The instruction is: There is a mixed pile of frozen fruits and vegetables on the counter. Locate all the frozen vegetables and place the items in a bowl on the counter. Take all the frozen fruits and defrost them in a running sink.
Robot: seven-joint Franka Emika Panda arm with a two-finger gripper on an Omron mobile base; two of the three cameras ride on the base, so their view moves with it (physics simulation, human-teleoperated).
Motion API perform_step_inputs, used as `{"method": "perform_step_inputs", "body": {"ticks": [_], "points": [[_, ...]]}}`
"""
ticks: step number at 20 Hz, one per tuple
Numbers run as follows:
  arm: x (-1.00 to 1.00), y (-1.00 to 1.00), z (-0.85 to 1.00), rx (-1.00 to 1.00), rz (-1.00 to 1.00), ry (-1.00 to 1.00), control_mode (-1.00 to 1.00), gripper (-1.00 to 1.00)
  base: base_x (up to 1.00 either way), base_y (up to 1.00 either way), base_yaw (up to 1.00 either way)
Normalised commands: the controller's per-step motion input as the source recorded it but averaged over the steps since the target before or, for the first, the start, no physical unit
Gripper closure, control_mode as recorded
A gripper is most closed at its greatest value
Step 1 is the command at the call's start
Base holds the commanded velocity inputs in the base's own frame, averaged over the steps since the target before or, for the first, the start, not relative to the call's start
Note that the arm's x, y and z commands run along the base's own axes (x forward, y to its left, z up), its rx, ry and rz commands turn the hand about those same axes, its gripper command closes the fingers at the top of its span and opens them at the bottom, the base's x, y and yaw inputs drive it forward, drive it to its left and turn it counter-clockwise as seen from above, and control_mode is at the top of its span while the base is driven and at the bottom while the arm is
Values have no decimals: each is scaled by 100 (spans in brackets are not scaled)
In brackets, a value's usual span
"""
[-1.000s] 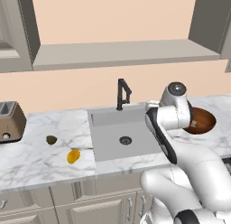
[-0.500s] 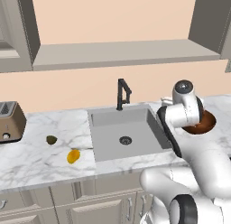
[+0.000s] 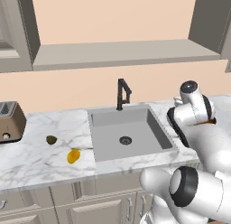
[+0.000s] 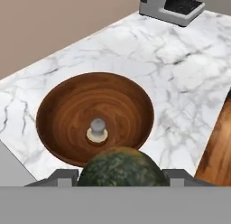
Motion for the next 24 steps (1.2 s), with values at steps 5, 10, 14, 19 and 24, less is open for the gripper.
{"method": "perform_step_inputs", "body": {"ticks": [5,10,14,19,24], "points": [[15,-19,-10,17,3,17,-100,100,0,0,0],[15,-43,3,10,4,4,-100,100,0,0,0],[1,-28,-26,1,4,-6,-100,100,0,0,0],[13,-24,-21,3,4,3,-100,100,0,0,0],[20,-10,-30,6,6,10,-100,100,0,0,0]]}}
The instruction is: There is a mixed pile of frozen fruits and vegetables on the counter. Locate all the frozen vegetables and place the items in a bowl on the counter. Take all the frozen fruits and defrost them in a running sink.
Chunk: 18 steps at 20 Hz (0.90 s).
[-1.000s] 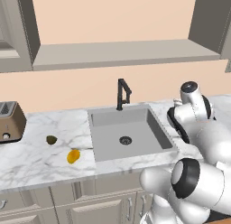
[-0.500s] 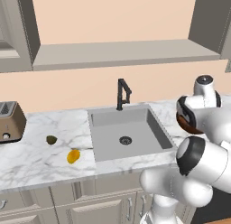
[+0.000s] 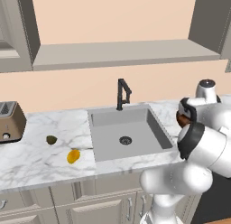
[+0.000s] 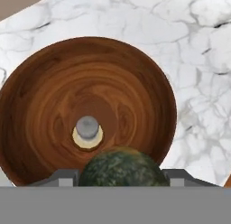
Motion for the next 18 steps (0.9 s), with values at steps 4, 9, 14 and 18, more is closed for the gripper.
{"method": "perform_step_inputs", "body": {"ticks": [4,9,14,18], "points": [[15,0,-31,5,8,14,-100,100,0,0,0],[14,-5,-34,7,9,14,-100,100,0,0,0],[15,-10,-27,6,10,12,-100,-100,0,0,0],[11,-14,8,-1,8,3,-100,-100,0,0,0]]}}
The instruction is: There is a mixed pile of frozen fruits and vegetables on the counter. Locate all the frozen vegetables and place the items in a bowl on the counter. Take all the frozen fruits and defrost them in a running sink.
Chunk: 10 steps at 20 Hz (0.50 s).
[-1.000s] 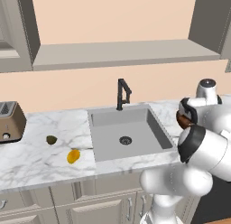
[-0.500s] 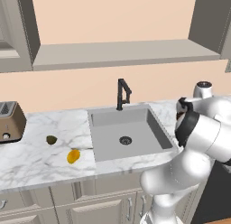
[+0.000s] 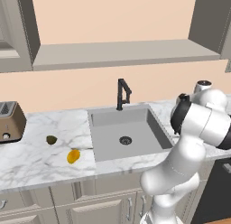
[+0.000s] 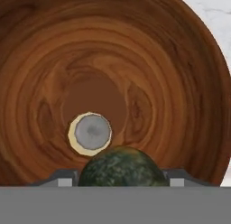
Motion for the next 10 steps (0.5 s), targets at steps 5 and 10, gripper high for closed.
{"method": "perform_step_inputs", "body": {"ticks": [5,10], "points": [[1,0,27,-7,2,0,-100,-100,0,0,0],[0,0,16,-7,0,-2,-100,-100,0,0,0]]}}
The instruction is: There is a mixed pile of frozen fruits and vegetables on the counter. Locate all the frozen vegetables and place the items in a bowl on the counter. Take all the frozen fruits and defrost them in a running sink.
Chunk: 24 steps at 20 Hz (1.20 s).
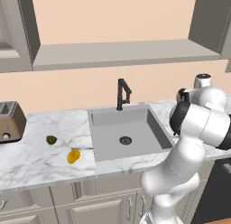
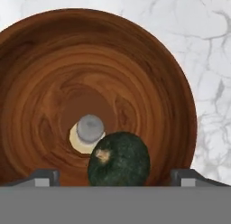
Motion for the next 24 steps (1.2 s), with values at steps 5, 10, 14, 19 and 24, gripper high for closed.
{"method": "perform_step_inputs", "body": {"ticks": [5,10,14,19,24], "points": [[-17,19,45,-2,0,-24,-100,-100,0,0,0],[-21,61,35,0,1,-29,-100,-100,0,0,0],[-32,74,36,0,4,-30,-100,-100,0,0,0],[-47,74,13,0,8,-18,-100,-100,0,0,0],[-59,78,6,-1,15,-11,-100,-100,0,0,0]]}}
